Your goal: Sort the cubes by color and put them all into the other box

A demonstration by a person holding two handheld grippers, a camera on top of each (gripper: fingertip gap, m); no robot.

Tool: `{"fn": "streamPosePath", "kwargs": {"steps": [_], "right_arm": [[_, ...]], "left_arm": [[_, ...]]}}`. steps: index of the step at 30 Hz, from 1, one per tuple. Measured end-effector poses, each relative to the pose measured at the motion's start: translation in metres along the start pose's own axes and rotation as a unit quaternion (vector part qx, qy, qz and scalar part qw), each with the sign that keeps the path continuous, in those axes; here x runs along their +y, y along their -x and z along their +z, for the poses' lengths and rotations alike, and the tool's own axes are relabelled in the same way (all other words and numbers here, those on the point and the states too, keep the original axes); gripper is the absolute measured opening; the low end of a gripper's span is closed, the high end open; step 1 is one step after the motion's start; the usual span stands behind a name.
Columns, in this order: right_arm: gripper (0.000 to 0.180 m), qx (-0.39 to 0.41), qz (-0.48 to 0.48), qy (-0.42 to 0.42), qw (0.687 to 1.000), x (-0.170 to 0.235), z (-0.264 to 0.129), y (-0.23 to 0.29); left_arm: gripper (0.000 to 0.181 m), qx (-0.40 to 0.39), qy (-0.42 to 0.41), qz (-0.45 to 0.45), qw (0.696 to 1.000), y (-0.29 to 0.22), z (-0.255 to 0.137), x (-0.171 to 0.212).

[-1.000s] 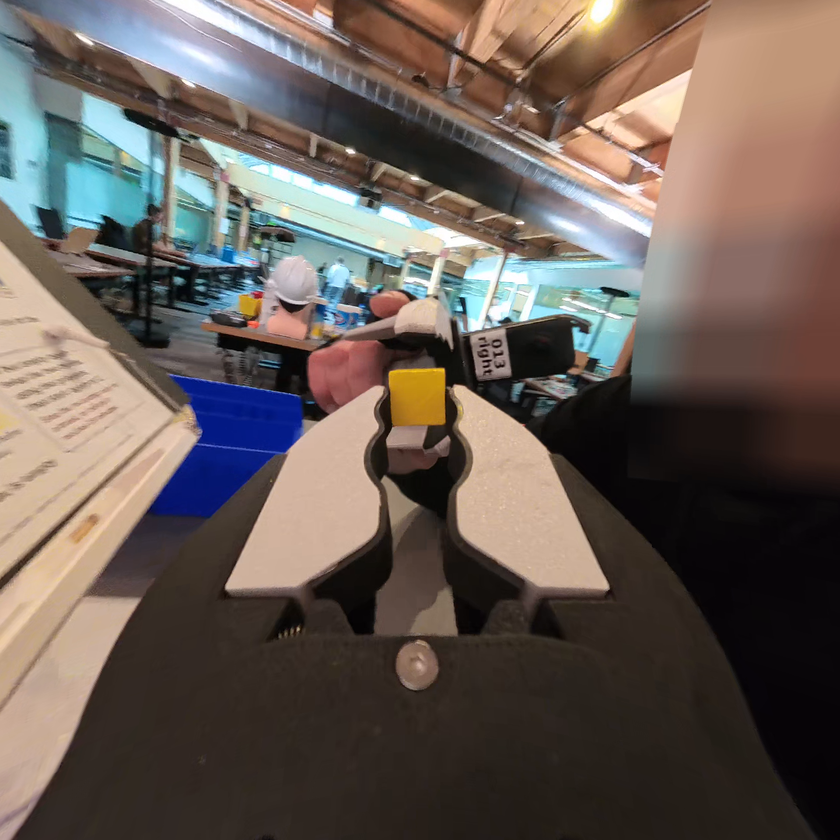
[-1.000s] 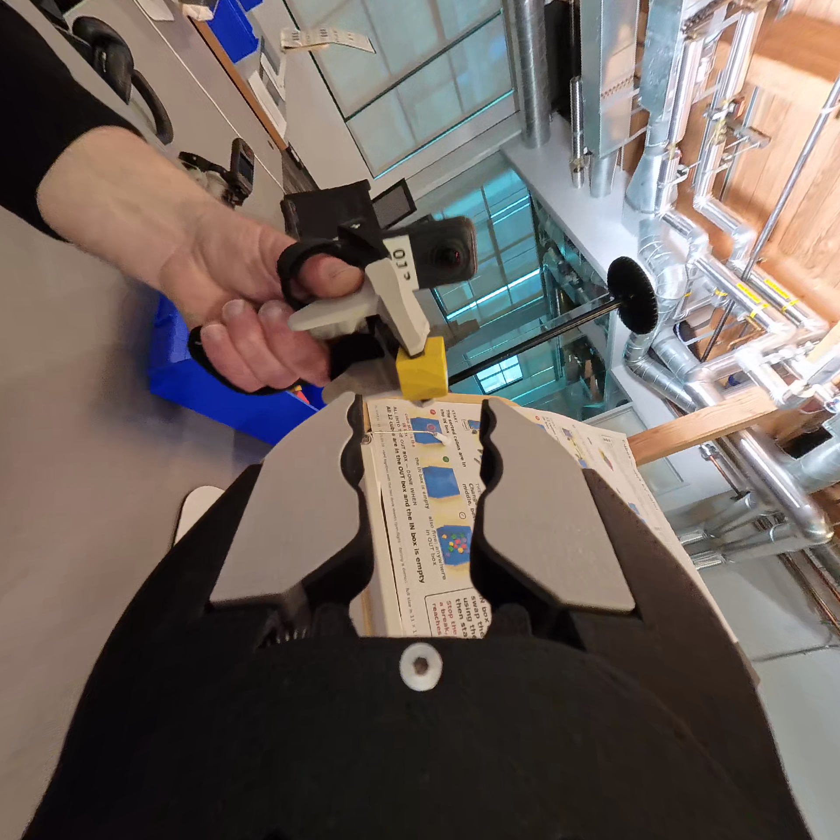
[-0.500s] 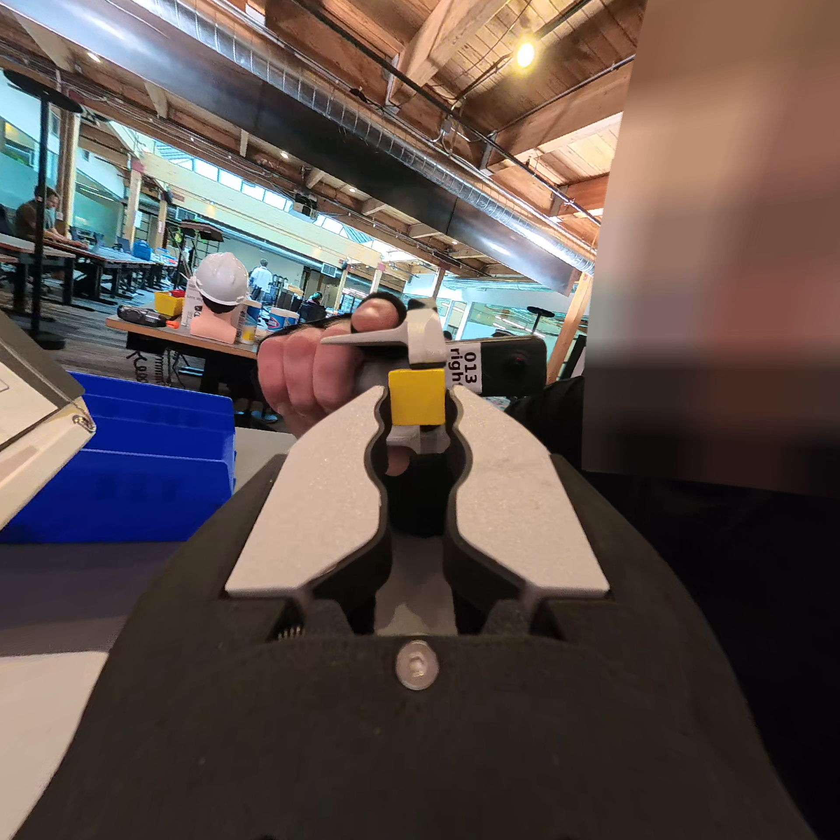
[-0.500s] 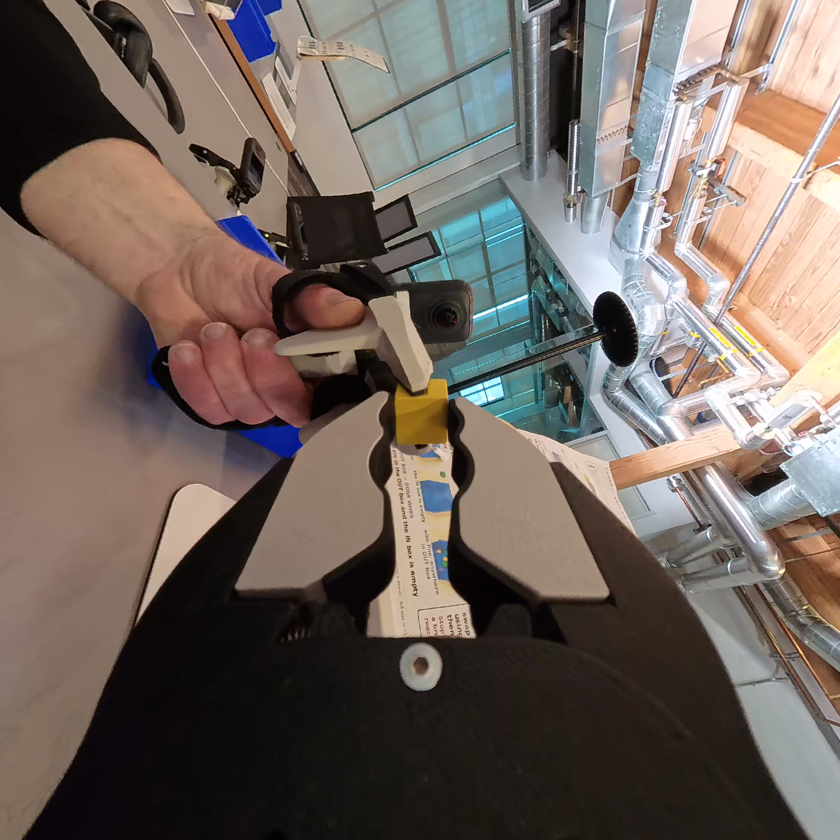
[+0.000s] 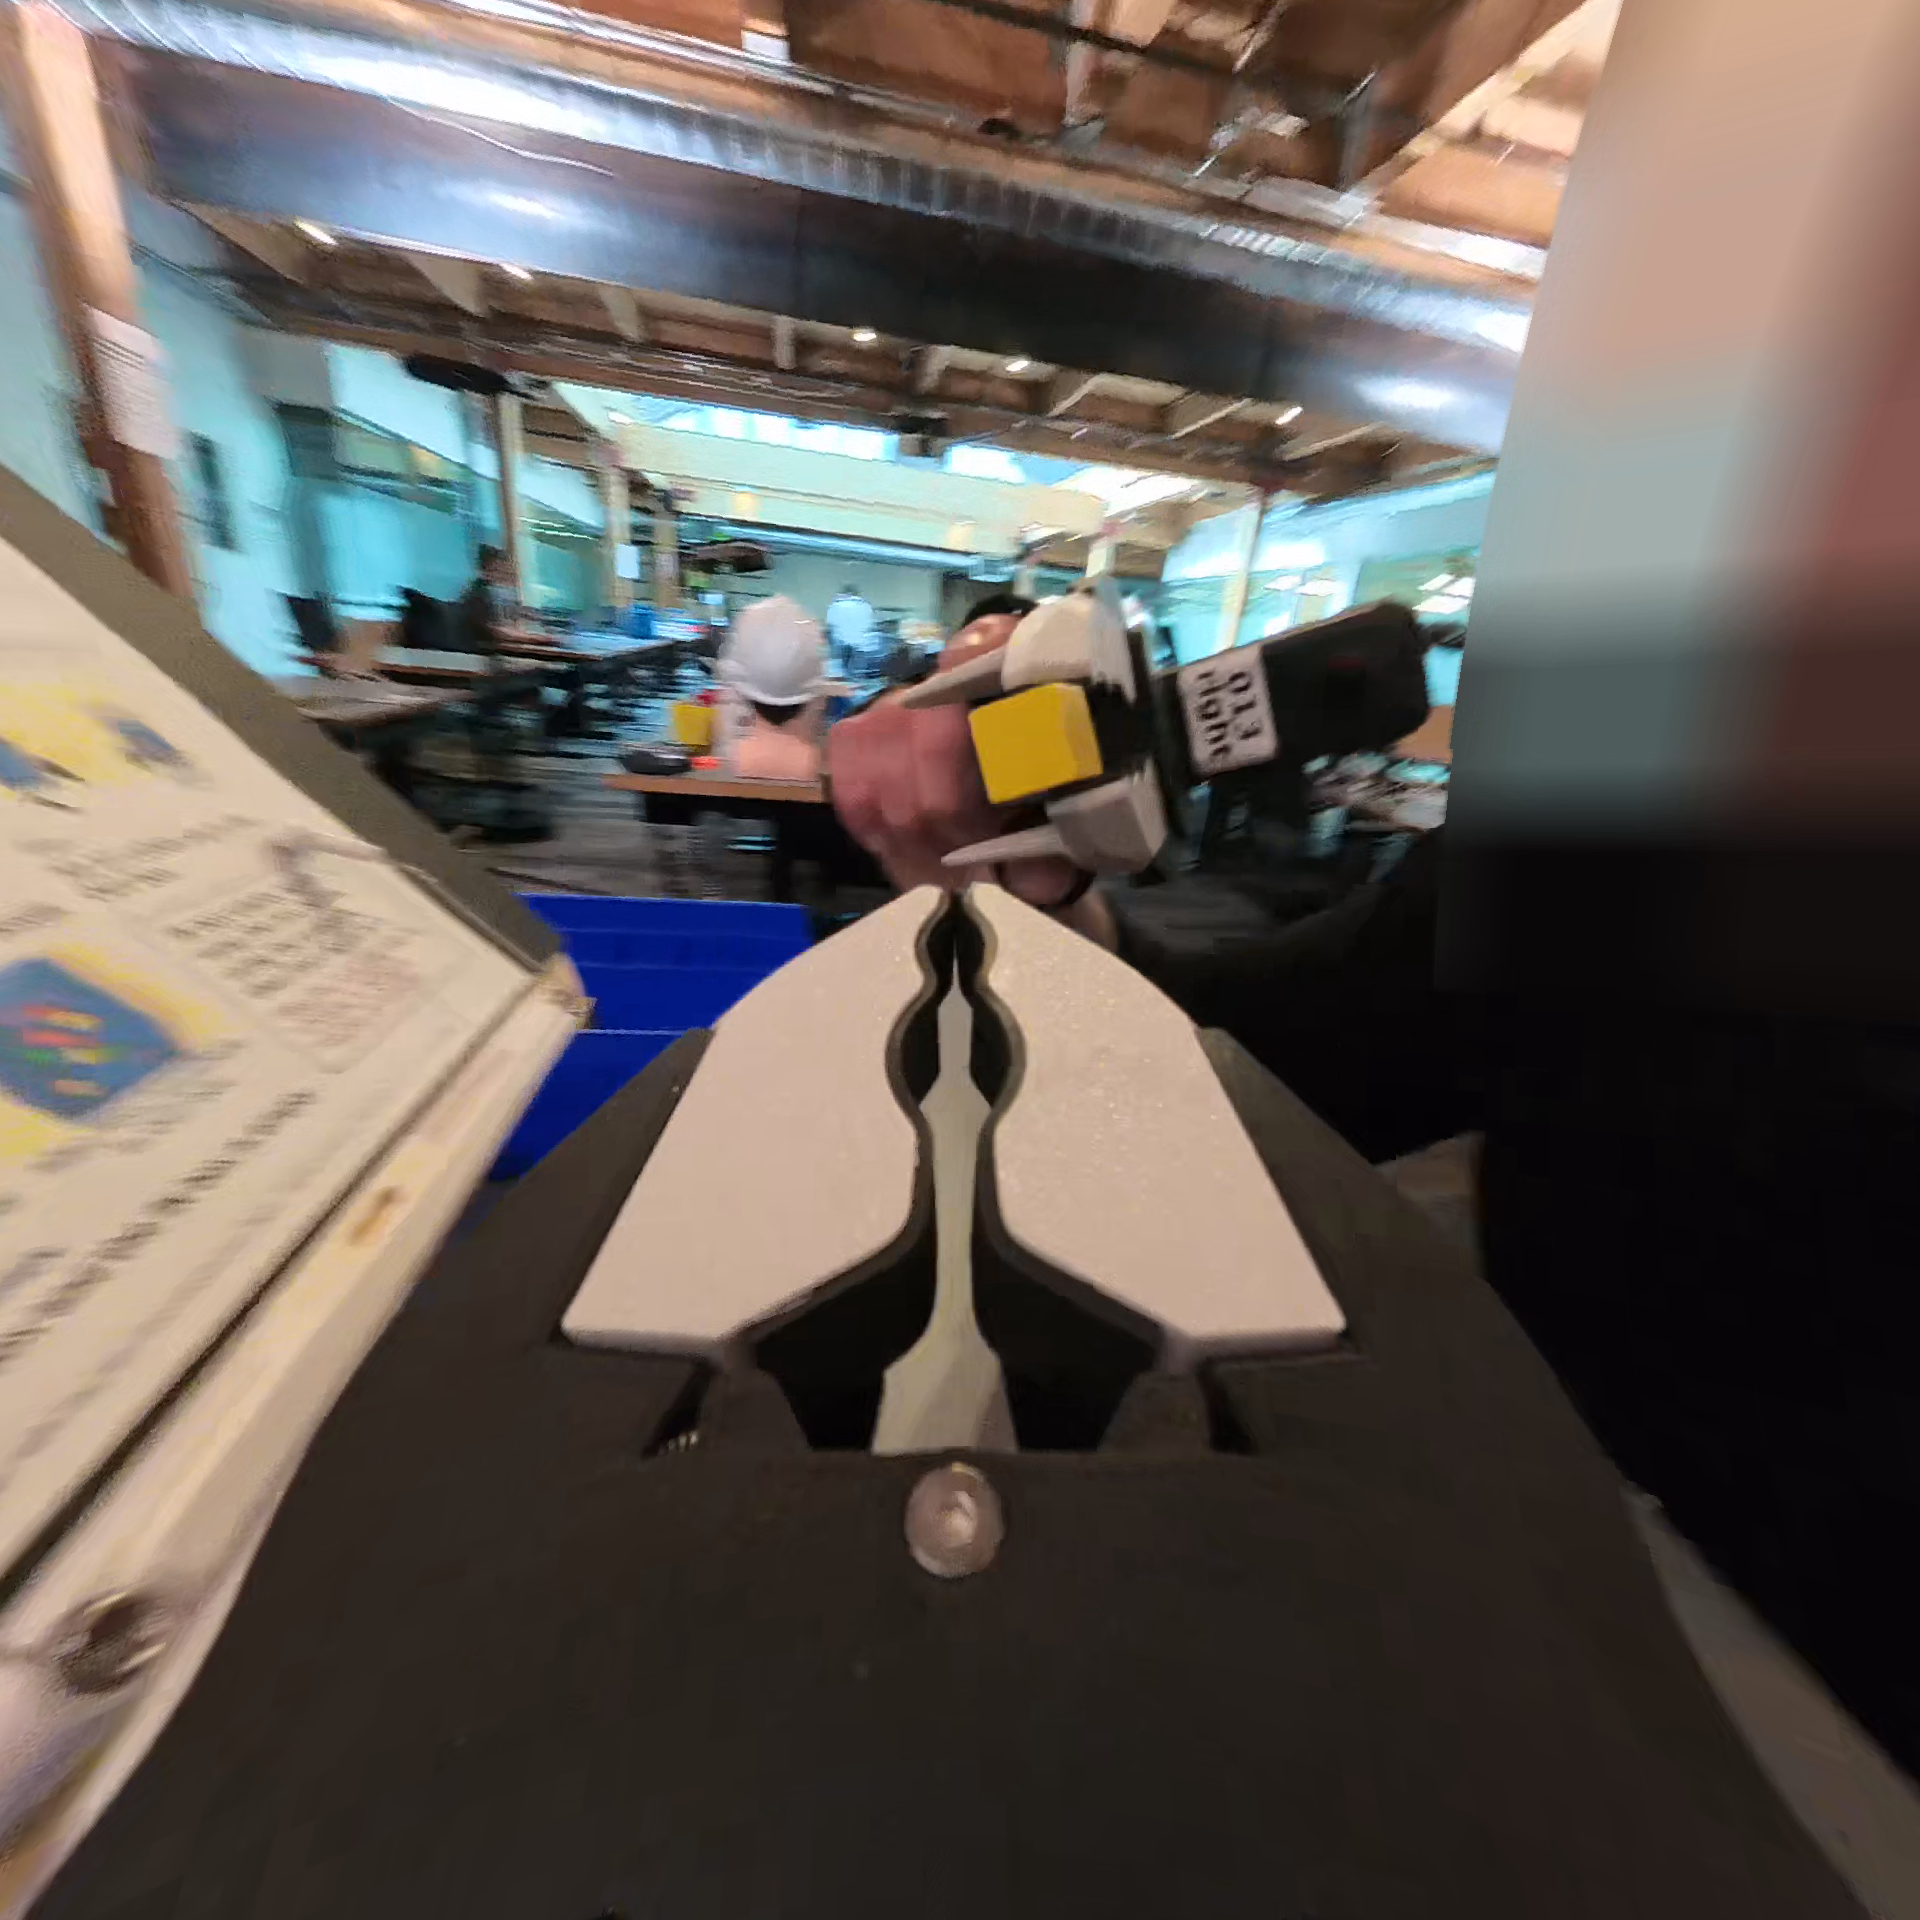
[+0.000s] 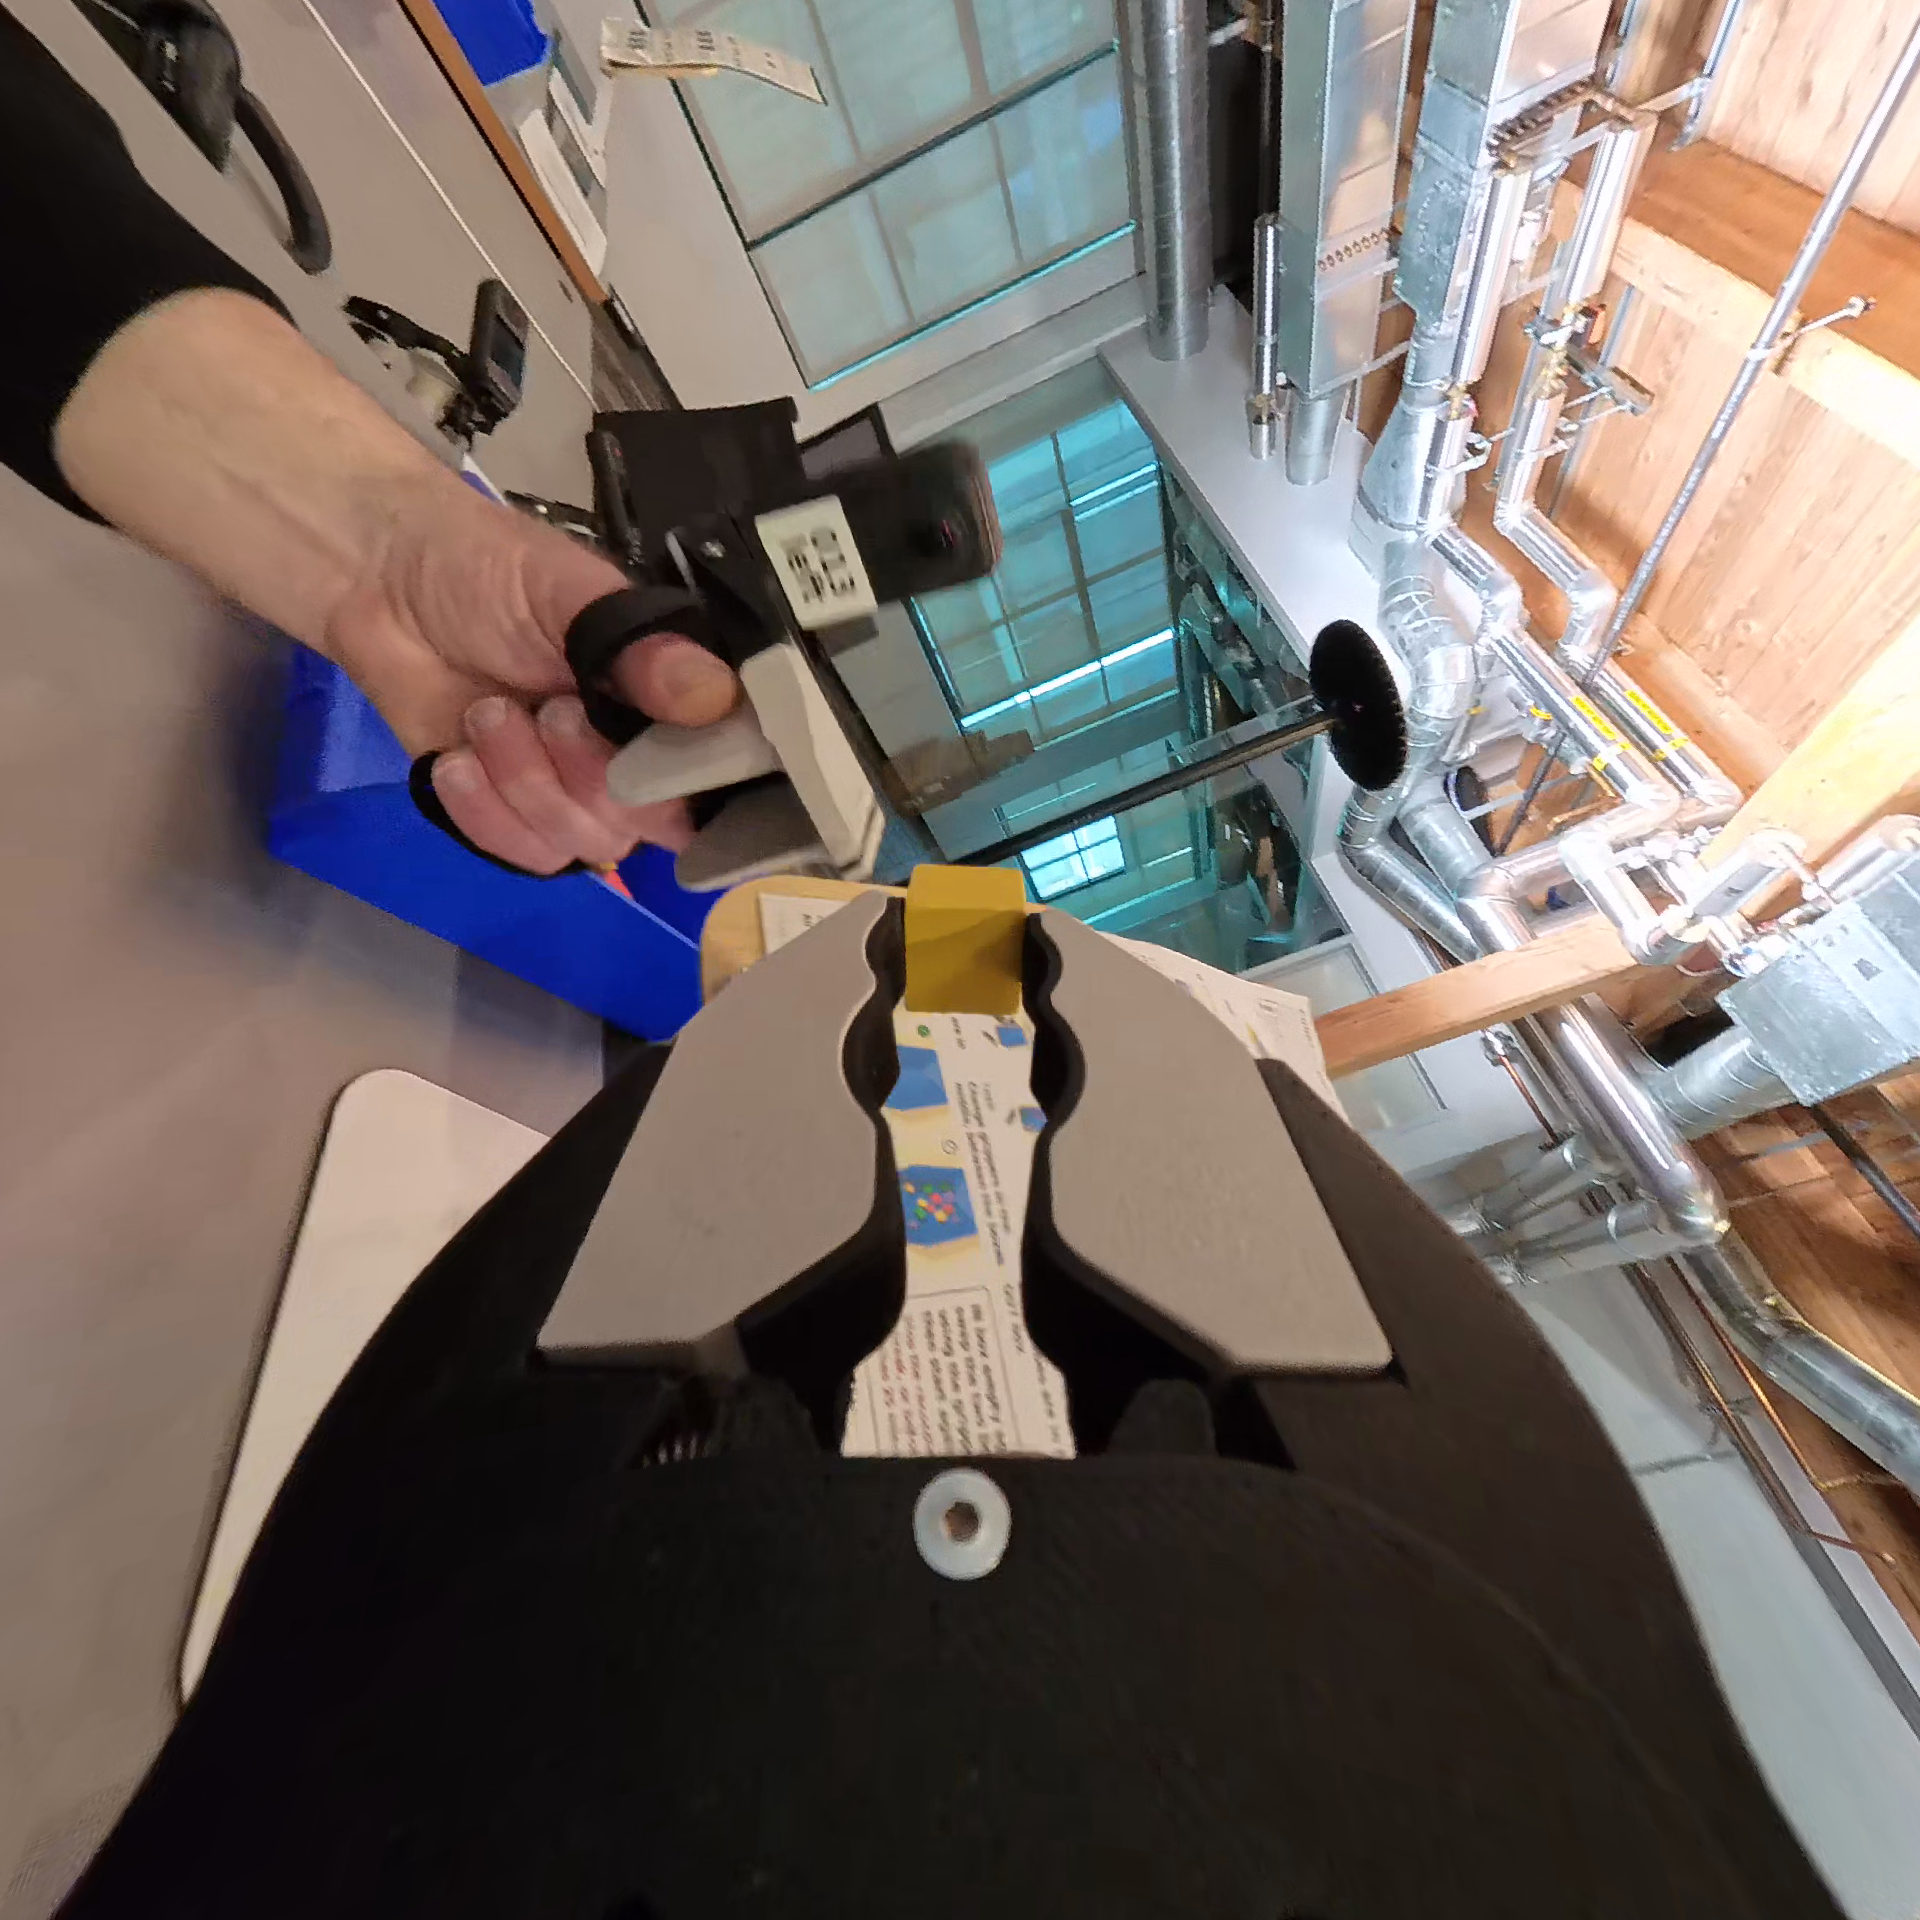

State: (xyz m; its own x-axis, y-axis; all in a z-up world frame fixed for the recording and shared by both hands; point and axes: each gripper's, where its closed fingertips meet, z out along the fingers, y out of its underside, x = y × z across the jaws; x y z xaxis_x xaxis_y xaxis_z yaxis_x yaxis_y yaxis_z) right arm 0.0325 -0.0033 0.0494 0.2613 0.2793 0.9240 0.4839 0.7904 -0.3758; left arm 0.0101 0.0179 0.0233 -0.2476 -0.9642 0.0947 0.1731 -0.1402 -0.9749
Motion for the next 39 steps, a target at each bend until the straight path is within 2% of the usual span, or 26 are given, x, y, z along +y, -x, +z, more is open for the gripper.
{"fn": "streamPosePath", "kwargs": {"steps": [5, 10, 13, 16, 19, 21, 25, 29, 39], "right_arm": [[0.021, 0.027, -0.001, 0.018, 0.999, 0.007, -0.02, -0.028], [0.021, 0.007, -0.001, 0.076, 0.997, 0.029, -0.044, -0.046], [0.021, -0.027, 0.032, 0.134, 0.99, 0.06, -0.07, -0.052], [0.021, -0.09, 0.06, 0.225, 0.968, 0.113, -0.105, -0.042], [0.022, -0.17, 0.096, 0.331, 0.923, 0.174, -0.145, -0.025], [0.021, -0.224, 0.114, 0.398, 0.882, 0.213, -0.171, -0.009], [0.022, -0.29, 0.14, 0.465, 0.824, 0.27, -0.204, 0.016], [0.022, -0.332, 0.145, 0.507, 0.782, 0.307, -0.224, 0.034], [0.022, -0.425, 0.121, 0.593, 0.673, 0.366, -0.256, 0.075]], "left_arm": [[0.0, -0.078, 0.072, 0.116, 0.988, -0.002, -0.008, -0.012], [0.0, -0.123, 0.128, 0.165, 0.97, -0.002, -0.014, -0.017], [0.0, -0.14, 0.152, 0.201, 0.957, -0.005, -0.015, -0.018], [0.0, -0.144, 0.166, 0.22, 0.951, -0.009, -0.015, -0.02], [0.0, -0.16, 0.191, 0.241, 0.938, -0.006, -0.015, -0.016], [0.0, -0.158, 0.201, 0.248, 0.934, -0.006, -0.012, -0.012], [0.0, -0.153, 0.211, 0.251, 0.932, -0.008, -0.007, -0.007], [0.0, -0.156, 0.228, 0.263, 0.924, -0.008, -0.003, -0.001], [0.0, -0.155, 0.263, 0.282, 0.91, -0.007, -0.001, 0.011]]}}
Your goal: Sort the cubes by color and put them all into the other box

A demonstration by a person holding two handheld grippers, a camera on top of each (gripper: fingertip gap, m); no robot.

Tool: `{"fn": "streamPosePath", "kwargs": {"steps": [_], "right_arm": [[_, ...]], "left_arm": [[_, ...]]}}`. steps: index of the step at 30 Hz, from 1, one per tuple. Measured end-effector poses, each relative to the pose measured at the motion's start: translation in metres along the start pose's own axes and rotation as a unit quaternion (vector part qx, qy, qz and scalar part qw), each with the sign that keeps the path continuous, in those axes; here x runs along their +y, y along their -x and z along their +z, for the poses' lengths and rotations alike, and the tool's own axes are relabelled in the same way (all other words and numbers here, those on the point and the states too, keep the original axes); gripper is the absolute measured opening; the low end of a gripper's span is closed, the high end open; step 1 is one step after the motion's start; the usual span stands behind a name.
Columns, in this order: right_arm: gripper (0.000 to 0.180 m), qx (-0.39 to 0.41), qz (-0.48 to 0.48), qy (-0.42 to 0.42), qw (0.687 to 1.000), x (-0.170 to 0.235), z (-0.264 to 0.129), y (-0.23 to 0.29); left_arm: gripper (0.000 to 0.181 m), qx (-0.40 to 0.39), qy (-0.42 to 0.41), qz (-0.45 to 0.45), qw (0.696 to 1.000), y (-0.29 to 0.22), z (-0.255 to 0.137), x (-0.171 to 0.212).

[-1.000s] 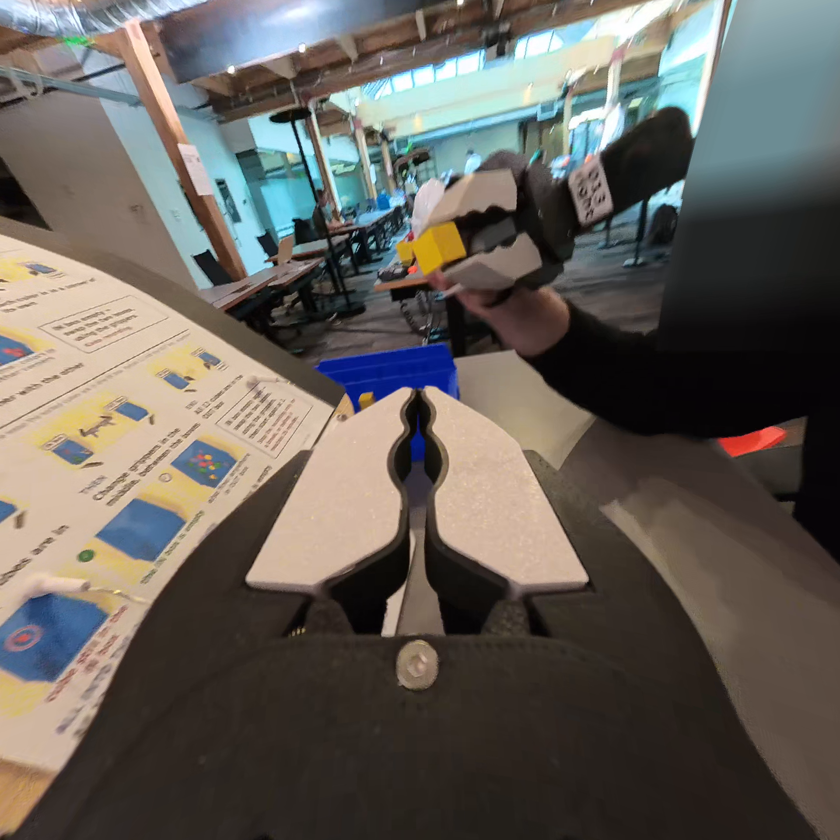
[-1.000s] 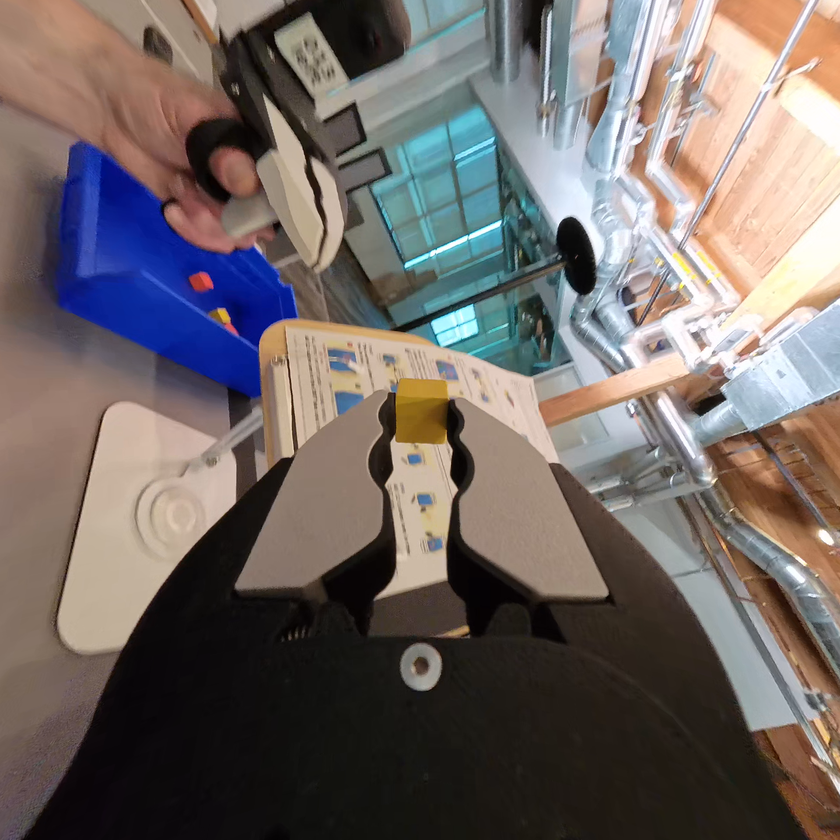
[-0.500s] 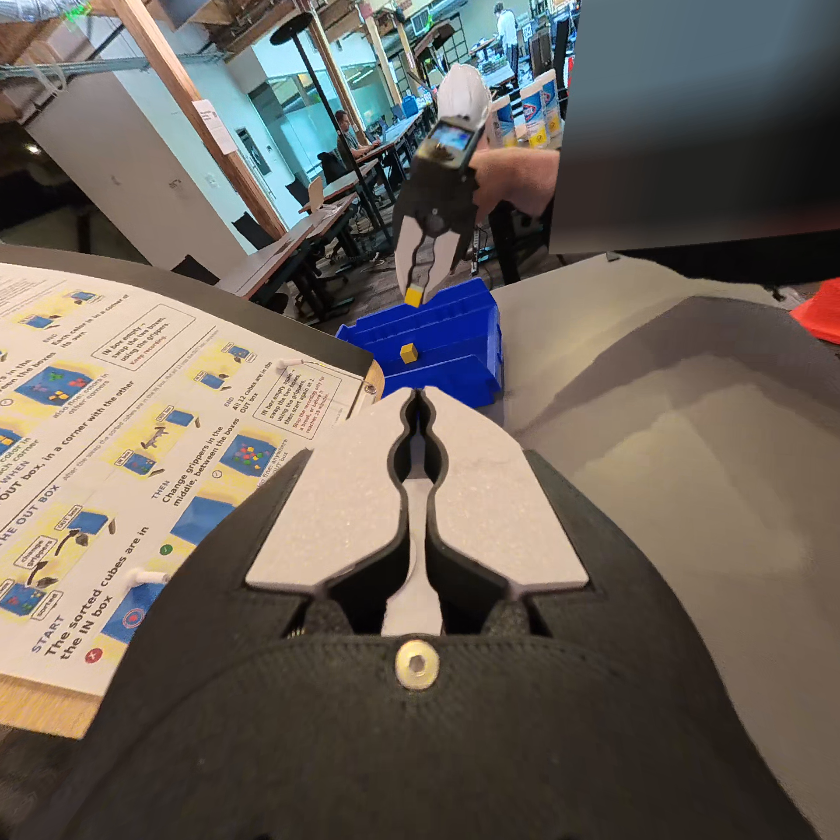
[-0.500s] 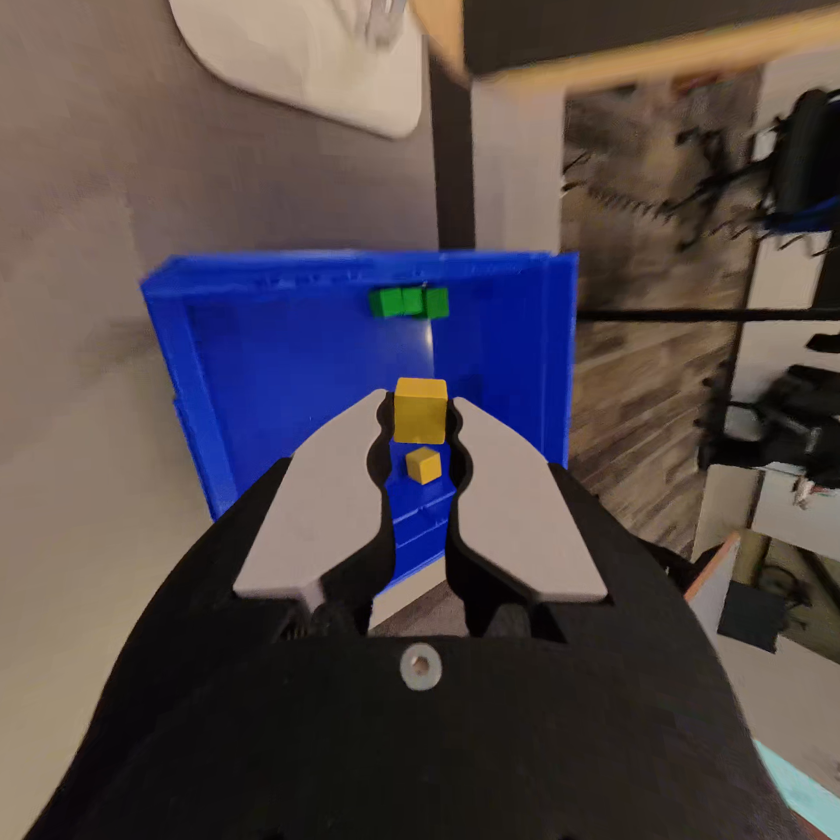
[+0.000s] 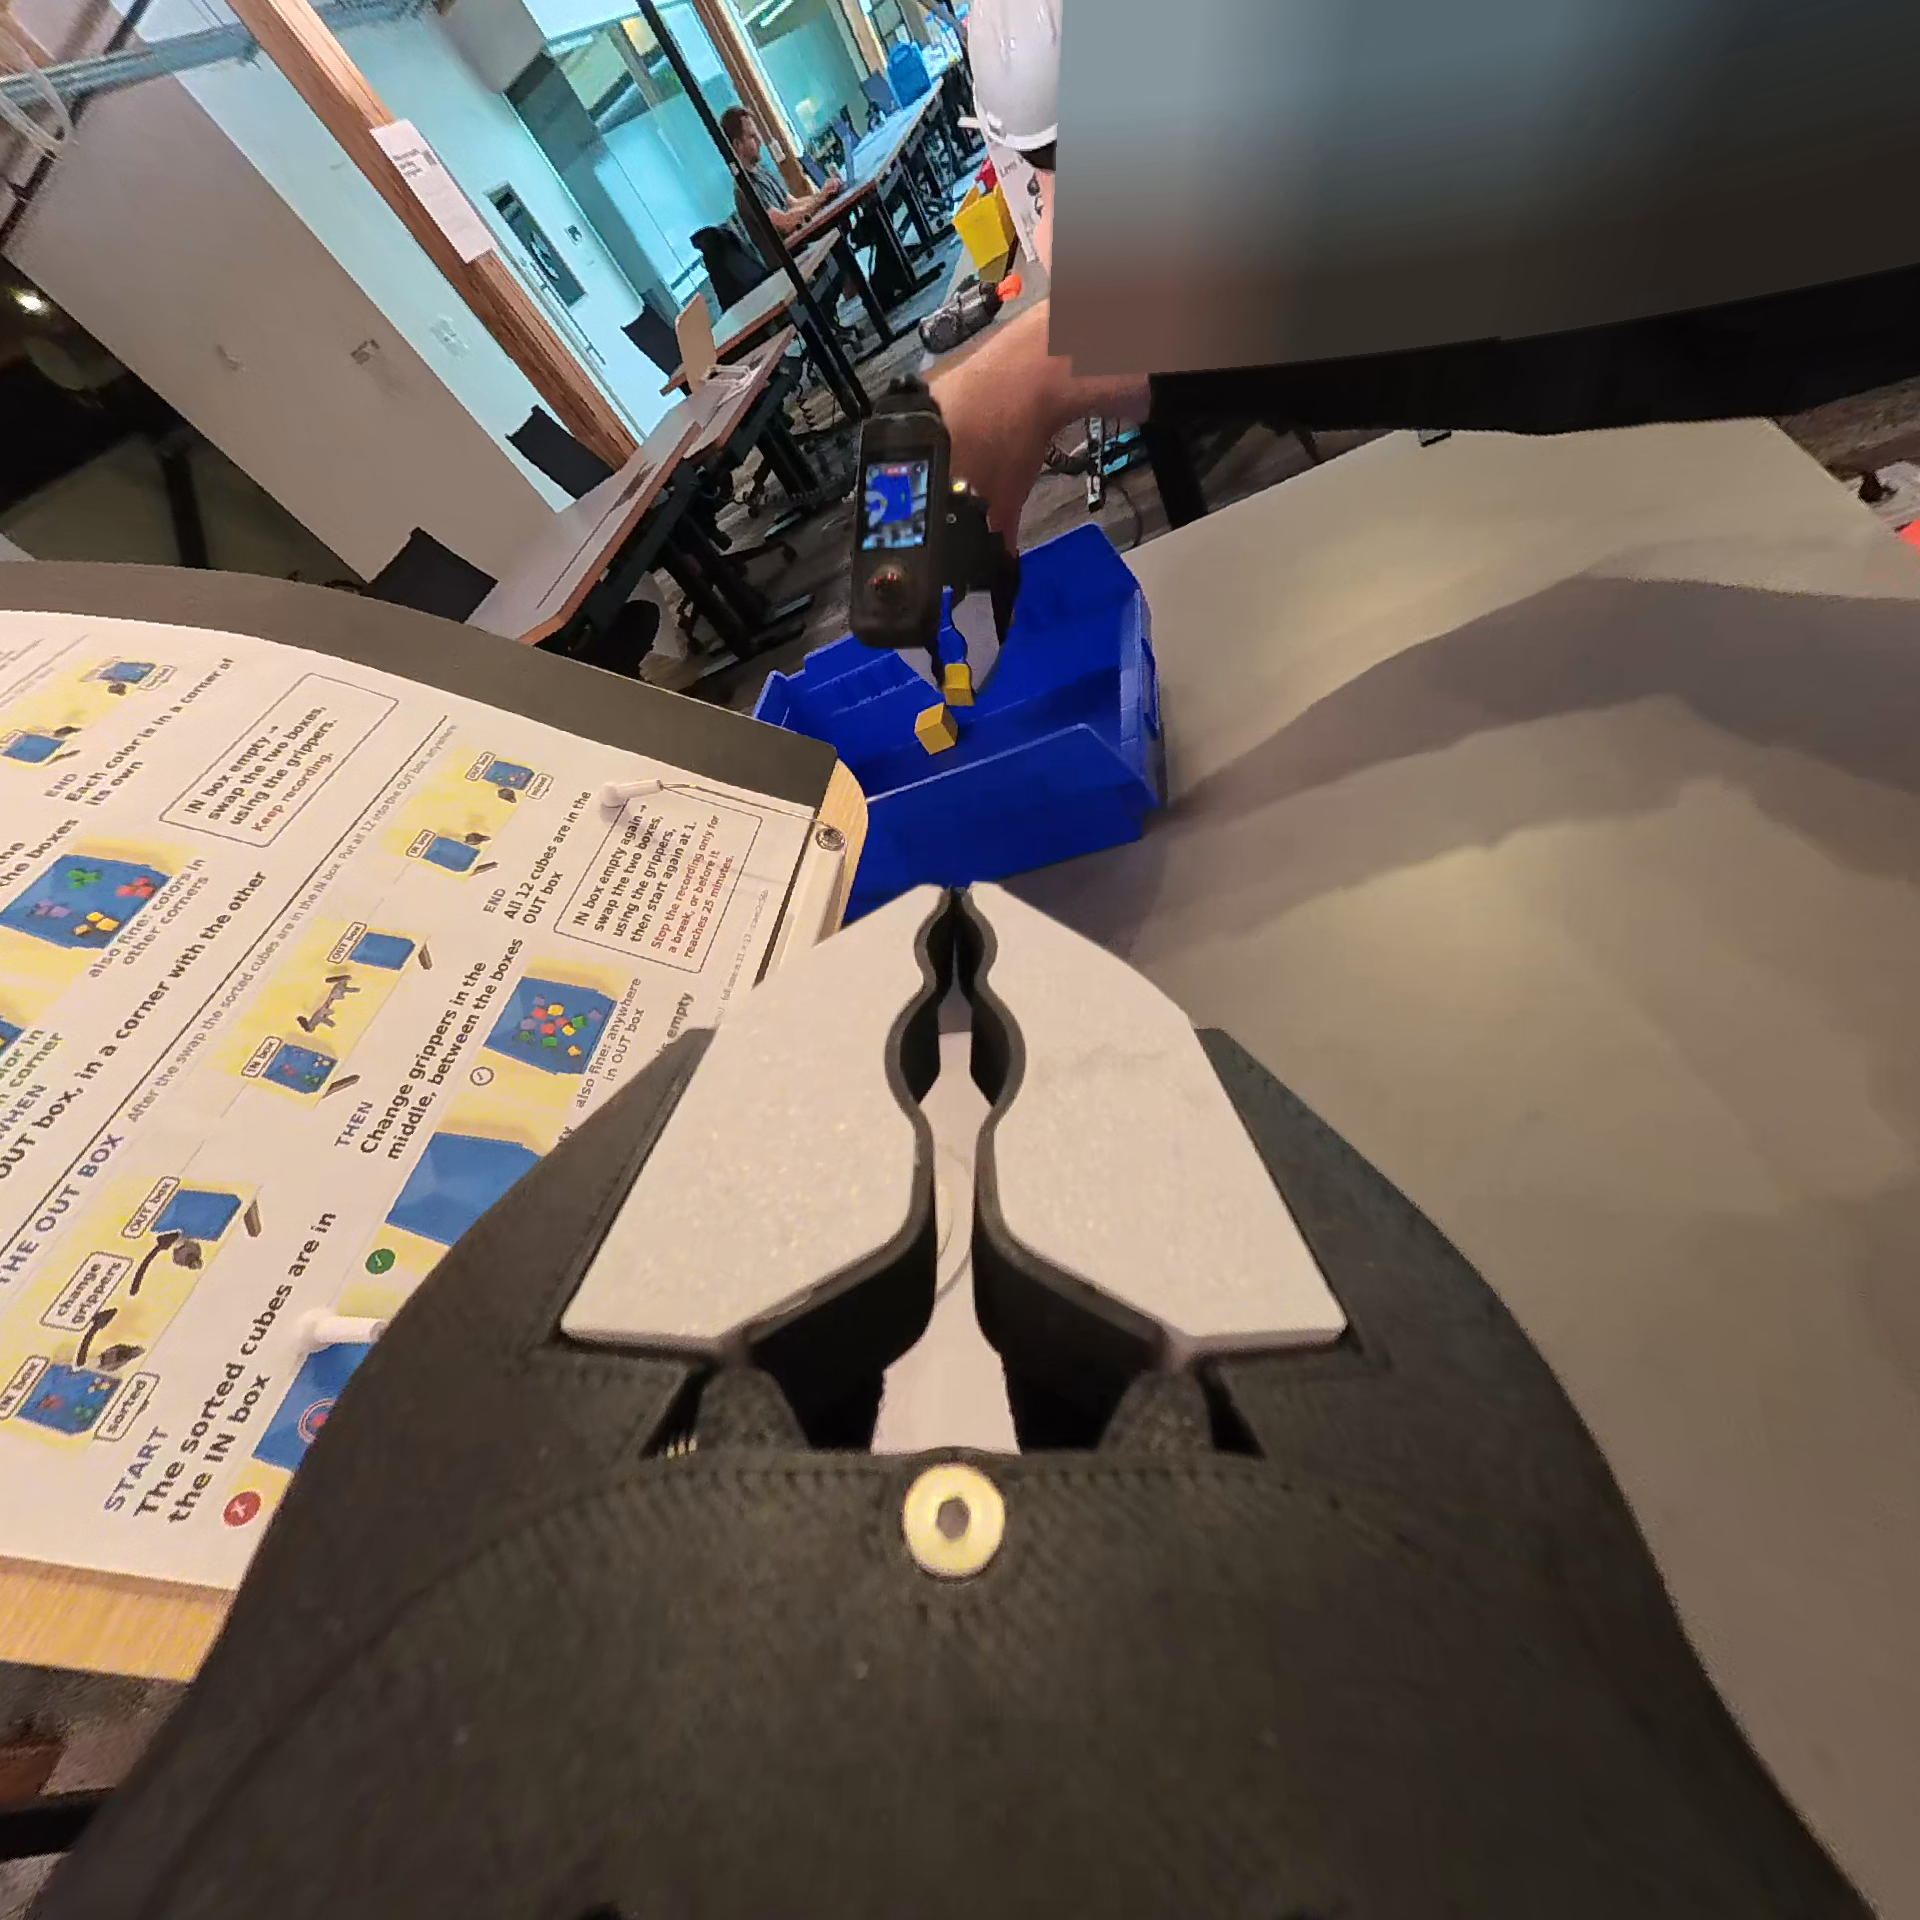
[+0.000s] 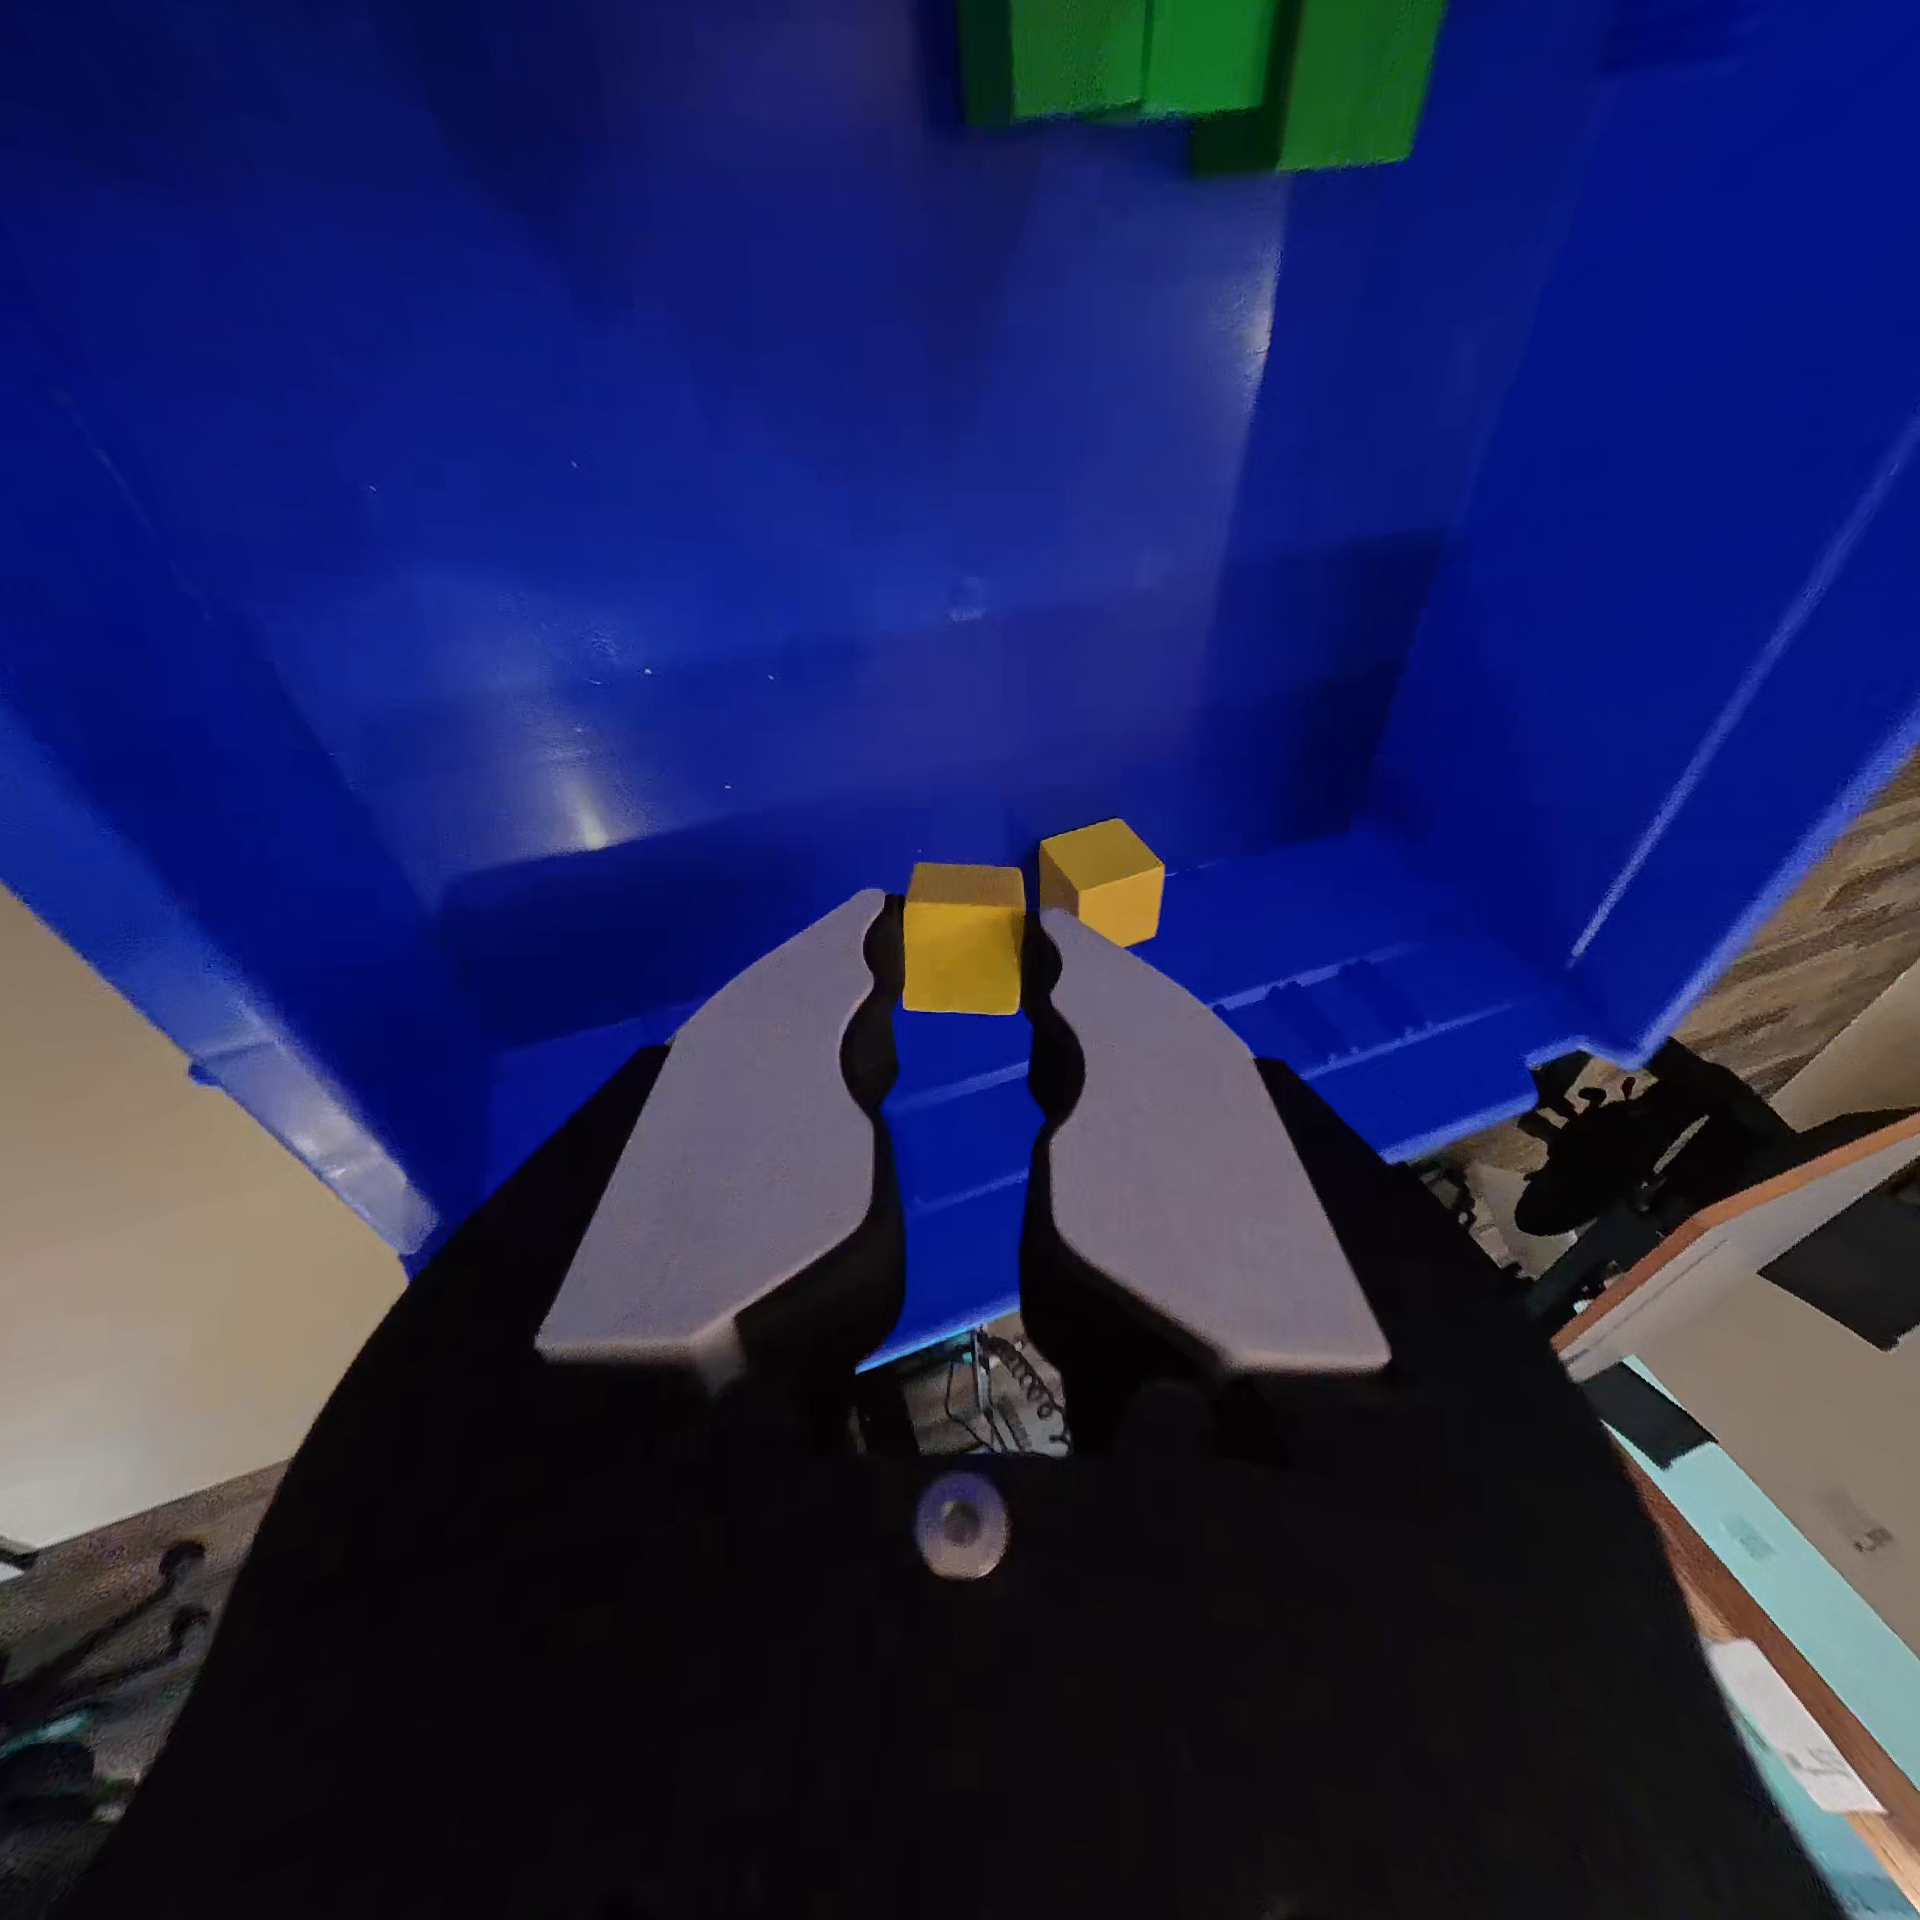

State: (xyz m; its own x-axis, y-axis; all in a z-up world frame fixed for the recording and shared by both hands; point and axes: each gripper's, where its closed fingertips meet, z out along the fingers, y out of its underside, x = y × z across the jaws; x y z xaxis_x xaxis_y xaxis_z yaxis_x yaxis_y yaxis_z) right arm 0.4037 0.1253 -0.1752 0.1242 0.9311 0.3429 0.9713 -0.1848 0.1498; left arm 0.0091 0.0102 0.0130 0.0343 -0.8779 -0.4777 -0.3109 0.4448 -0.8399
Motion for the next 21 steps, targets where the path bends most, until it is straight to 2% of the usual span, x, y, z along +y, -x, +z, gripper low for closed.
{"fn": "streamPosePath", "kwargs": {"steps": [8, 21], "right_arm": [[0.022, -0.025, -0.024, 0.065, 0.997, 0.008, 0.031, 0.001], [0.022, -0.038, -0.035, 0.124, 0.991, 0.022, 0.051, -0.003]], "left_arm": [[0.0, 0.003, 0.013, 0.017, 1.0, -0.004, 0.002, 0.003], [0.0, 0.013, 0.031, 0.033, 0.999, -0.012, 0.009, 0.008]]}}
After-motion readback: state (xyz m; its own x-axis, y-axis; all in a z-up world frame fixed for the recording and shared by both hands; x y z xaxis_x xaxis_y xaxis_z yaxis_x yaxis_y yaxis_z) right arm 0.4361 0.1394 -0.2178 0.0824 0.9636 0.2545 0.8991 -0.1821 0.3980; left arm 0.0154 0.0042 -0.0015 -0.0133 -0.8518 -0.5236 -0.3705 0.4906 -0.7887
